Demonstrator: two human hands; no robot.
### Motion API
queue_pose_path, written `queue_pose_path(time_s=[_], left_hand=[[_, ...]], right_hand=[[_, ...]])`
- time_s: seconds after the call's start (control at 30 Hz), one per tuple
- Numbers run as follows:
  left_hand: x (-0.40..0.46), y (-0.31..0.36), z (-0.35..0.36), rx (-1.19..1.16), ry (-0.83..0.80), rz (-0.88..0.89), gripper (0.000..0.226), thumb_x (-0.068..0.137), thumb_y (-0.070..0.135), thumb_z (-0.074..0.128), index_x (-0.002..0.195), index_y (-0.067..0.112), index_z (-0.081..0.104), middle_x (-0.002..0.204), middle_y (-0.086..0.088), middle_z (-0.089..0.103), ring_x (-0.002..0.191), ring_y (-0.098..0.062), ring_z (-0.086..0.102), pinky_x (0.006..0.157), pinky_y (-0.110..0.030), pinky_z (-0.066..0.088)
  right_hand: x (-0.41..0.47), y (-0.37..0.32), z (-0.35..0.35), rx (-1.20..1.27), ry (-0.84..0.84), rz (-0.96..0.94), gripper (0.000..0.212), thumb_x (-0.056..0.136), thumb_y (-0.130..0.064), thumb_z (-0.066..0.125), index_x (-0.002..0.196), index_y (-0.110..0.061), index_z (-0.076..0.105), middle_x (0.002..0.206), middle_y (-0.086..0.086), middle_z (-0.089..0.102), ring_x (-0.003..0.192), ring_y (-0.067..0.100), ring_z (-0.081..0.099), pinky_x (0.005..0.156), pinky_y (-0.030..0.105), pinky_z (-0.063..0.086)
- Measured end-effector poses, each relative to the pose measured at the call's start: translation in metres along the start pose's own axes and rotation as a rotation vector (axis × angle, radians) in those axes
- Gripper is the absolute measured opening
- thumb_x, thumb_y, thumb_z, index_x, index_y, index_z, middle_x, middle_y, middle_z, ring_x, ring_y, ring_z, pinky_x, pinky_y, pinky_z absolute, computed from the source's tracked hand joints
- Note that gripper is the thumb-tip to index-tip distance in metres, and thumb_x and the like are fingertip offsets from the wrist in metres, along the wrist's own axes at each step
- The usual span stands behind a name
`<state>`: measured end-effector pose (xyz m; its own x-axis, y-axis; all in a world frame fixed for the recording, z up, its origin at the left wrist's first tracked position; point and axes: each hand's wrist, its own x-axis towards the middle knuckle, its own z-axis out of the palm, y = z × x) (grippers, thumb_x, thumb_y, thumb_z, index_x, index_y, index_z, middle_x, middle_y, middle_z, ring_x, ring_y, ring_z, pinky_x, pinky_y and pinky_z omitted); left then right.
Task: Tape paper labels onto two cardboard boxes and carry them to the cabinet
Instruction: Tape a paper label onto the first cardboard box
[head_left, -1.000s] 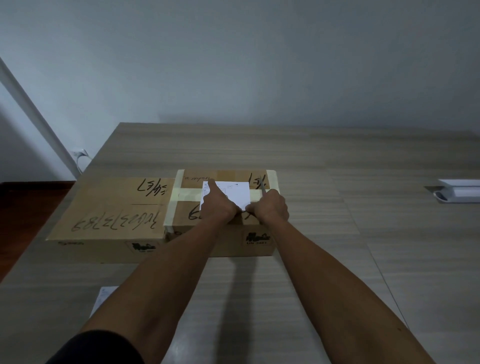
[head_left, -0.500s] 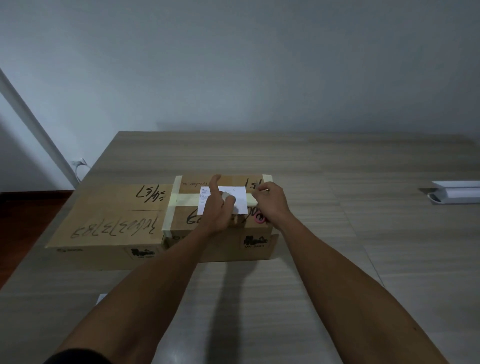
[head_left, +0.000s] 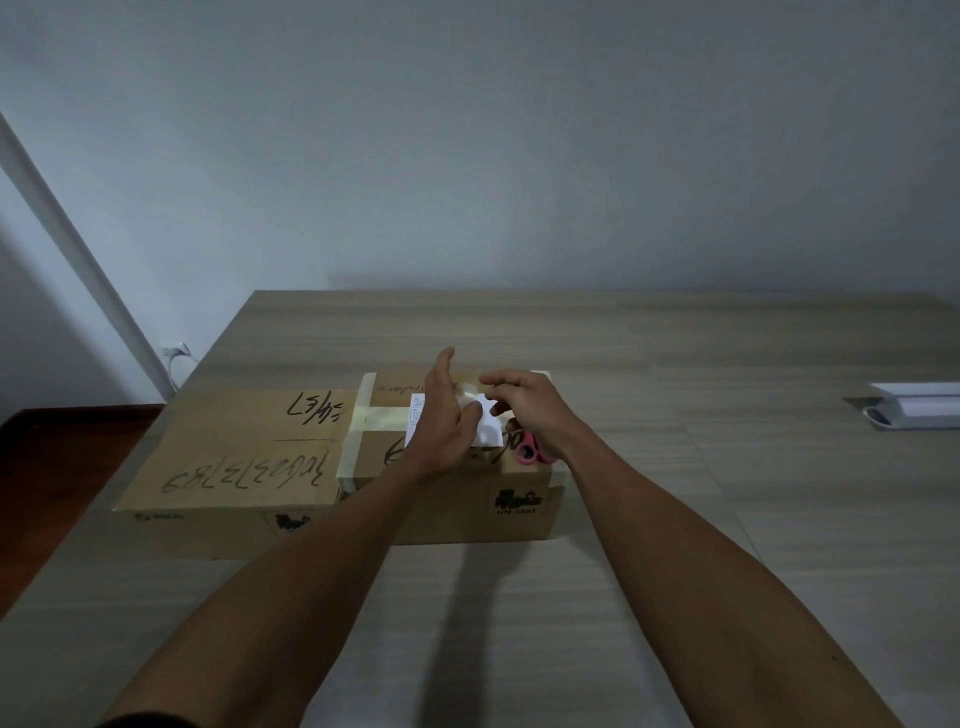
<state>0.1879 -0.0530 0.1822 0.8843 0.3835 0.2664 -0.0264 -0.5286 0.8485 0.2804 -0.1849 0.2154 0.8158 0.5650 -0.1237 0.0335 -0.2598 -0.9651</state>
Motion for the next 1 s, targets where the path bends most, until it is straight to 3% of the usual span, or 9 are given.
queue_pose_path(time_s=[0.17,0.23,0.33,0.43,0.53,0.63,0.73,0.87,1.0], left_hand=[[0.001,0.0,-0.002,0.0,-0.044,-0.01,0.083,0.089,0.021,0.047,0.161,0.013,0.007,0.166,-0.015,0.015,0.146,-0.018,0.025,0.116,-0.035,0.028],[0.001,-0.001,-0.002,-0.005,-0.051,-0.008,0.082,0.09,0.018,0.049,0.161,0.011,0.007,0.165,-0.016,0.016,0.146,-0.016,0.023,0.118,-0.036,0.028],[0.001,-0.005,-0.003,-0.01,-0.06,-0.01,0.077,0.099,0.009,0.054,0.161,0.011,0.009,0.163,-0.013,0.024,0.145,-0.023,0.032,0.112,-0.032,0.031],[-0.001,-0.004,-0.004,-0.09,-0.055,-0.092,0.071,0.103,0.018,0.059,0.158,0.018,0.015,0.138,-0.01,0.051,0.116,-0.027,0.06,0.098,-0.04,0.049],[-0.001,-0.004,-0.008,-0.141,-0.014,-0.205,0.059,0.1,0.038,0.064,0.149,0.026,0.032,0.117,-0.009,0.062,0.1,-0.028,0.068,0.088,-0.048,0.059],[-0.001,-0.004,-0.013,-0.179,-0.029,-0.284,0.037,0.097,0.051,0.063,0.127,0.031,0.056,0.112,-0.007,0.066,0.087,-0.024,0.071,0.076,-0.042,0.063],[0.002,0.001,-0.012,-0.323,-0.009,-0.366,0.021,0.094,0.045,0.071,0.106,0.029,0.07,0.109,-0.006,0.067,0.071,-0.022,0.072,0.059,-0.03,0.058],[0.007,0.006,-0.011,-0.493,-0.023,-0.478,0.017,0.094,0.022,0.068,0.111,0.023,0.067,0.114,-0.008,0.065,0.075,-0.026,0.076,0.065,-0.03,0.059],[0.008,0.003,-0.014,-0.363,-0.089,-0.433,0.025,0.094,0.025,0.073,0.117,0.018,0.065,0.114,-0.011,0.068,0.099,-0.031,0.073,0.084,-0.046,0.061]], right_hand=[[0.002,-0.005,0.006,-0.019,-0.018,-0.031,0.02,0.096,-0.028,0.067,0.109,-0.017,0.077,0.106,-0.002,0.074,0.082,0.01,0.068,0.069,0.029,0.051],[0.004,-0.002,0.007,-0.026,0.018,-0.094,0.015,0.094,-0.022,0.072,0.103,-0.01,0.076,0.097,0.003,0.075,0.076,0.007,0.065,0.065,0.023,0.05],[0.006,0.001,0.008,-0.029,0.057,-0.154,0.006,0.091,-0.01,0.074,0.094,-0.005,0.076,0.084,-0.002,0.072,0.07,0.005,0.063,0.07,0.019,0.051],[0.008,0.0,0.008,-0.064,0.083,-0.197,0.004,0.09,-0.008,0.074,0.092,-0.004,0.076,0.083,-0.002,0.073,0.07,-0.002,0.064,0.071,0.014,0.051],[0.011,-0.004,0.007,-0.073,0.115,-0.234,0.002,0.089,-0.007,0.076,0.089,-0.005,0.076,0.083,-0.001,0.073,0.071,-0.003,0.065,0.071,0.014,0.052],[0.014,-0.011,0.005,-0.087,0.118,-0.26,0.001,0.088,-0.005,0.077,0.089,-0.005,0.076,0.081,-0.004,0.071,0.067,-0.008,0.065,0.064,0.008,0.049],[0.016,-0.014,0.004,-0.098,0.114,-0.272,0.003,0.088,-0.004,0.077,0.09,-0.003,0.077,0.081,-0.003,0.072,0.067,-0.009,0.064,0.063,0.007,0.048],[0.019,-0.017,0.003,-0.123,0.122,-0.278,0.002,0.089,-0.008,0.076,0.09,-0.006,0.077,0.082,-0.002,0.072,0.067,-0.007,0.062,0.064,0.009,0.048],[0.02,-0.021,0.001,-0.172,0.111,-0.291,0.004,0.091,-0.01,0.075,0.087,-0.011,0.076,0.083,-0.004,0.071,0.067,-0.007,0.061,0.063,0.009,0.046]])
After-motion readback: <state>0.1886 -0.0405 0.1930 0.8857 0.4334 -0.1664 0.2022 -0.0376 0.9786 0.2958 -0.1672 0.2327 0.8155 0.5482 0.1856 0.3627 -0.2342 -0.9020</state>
